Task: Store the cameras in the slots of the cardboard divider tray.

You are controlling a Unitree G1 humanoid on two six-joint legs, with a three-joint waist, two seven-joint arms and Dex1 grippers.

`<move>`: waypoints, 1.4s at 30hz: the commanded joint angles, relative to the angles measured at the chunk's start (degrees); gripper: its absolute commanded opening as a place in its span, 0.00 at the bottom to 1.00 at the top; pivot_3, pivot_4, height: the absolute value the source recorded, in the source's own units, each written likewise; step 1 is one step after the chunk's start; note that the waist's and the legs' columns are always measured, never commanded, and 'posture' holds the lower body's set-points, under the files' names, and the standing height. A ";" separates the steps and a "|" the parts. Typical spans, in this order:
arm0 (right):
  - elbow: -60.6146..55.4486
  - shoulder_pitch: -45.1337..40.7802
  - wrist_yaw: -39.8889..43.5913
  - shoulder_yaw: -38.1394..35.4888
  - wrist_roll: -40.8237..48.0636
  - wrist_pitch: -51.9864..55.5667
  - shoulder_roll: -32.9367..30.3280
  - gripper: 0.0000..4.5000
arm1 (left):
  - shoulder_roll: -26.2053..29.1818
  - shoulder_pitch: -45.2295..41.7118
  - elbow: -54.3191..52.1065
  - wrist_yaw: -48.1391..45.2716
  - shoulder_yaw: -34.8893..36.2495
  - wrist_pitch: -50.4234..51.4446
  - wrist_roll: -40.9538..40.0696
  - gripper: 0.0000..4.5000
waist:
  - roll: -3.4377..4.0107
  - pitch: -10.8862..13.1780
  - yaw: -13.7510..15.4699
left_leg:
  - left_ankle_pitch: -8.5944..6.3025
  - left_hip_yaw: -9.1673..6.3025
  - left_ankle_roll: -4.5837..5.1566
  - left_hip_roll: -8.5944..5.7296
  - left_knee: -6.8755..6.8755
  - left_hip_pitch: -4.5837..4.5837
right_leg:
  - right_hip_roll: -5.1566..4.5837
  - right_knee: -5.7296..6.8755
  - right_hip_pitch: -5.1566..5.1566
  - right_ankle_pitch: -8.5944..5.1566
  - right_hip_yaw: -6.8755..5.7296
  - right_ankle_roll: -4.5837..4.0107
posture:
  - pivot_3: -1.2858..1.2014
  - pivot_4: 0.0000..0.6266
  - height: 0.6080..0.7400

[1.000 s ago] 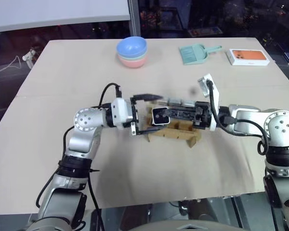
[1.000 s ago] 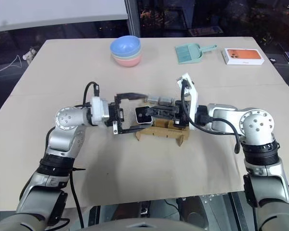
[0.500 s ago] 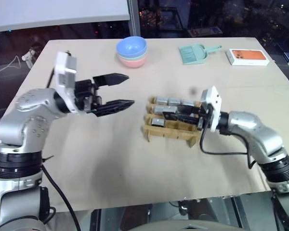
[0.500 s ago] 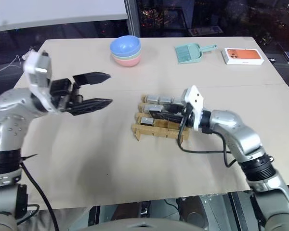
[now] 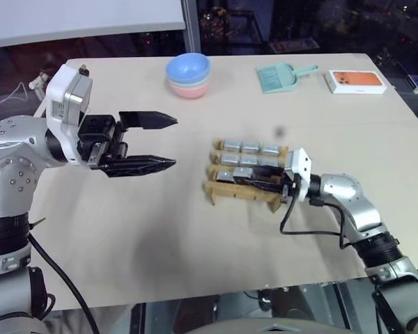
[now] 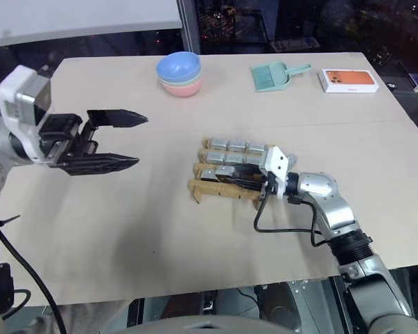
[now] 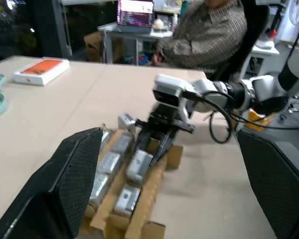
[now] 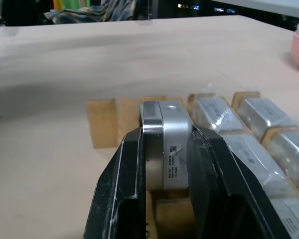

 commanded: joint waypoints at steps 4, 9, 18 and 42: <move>1.80 -1.70 2.38 -2.50 -1.19 -2.43 0.25 0.14 | 4.66 5.53 0.10 -5.75 -1.92 -7.17 9.79 0.99 | 0.00 0.00 0.25 | 0.00 0.06 0.00 0.00 -0.02 0.02 | 0.00 0.00 0.01 -0.05 0.01 -0.08 | 0.52 0.24 1.00; 2.25 -1.19 3.22 -2.53 -2.02 -3.15 0.59 0.14 | 4.89 6.16 1.85 -7.92 -3.34 -11.23 13.99 0.99 | 0.01 0.01 0.23 | 0.00 0.10 0.00 0.00 -0.01 0.02 | 0.00 0.01 0.01 -0.11 0.01 -0.20 | 0.52 0.24 1.00; 5.94 -1.83 3.75 -3.53 -3.37 -6.33 1.82 0.14 | 3.88 5.31 4.58 -9.83 -4.27 -14.53 16.75 0.99 | 0.01 0.01 0.18 | 0.00 0.11 0.00 0.00 -0.01 0.02 | 0.00 0.01 0.01 -0.07 0.01 -0.13 | 0.52 0.24 1.00; -16.47 5.14 -5.30 -18.13 6.60 17.06 -9.03 0.99 | 0.23 4.07 3.28 -9.11 -4.92 -13.75 15.72 1.00 | 0.01 0.01 0.56 | 0.00 0.07 0.00 -0.01 0.00 -0.05 | -0.03 -0.01 0.01 -0.01 -0.03 -0.02 | 0.52 0.24 1.00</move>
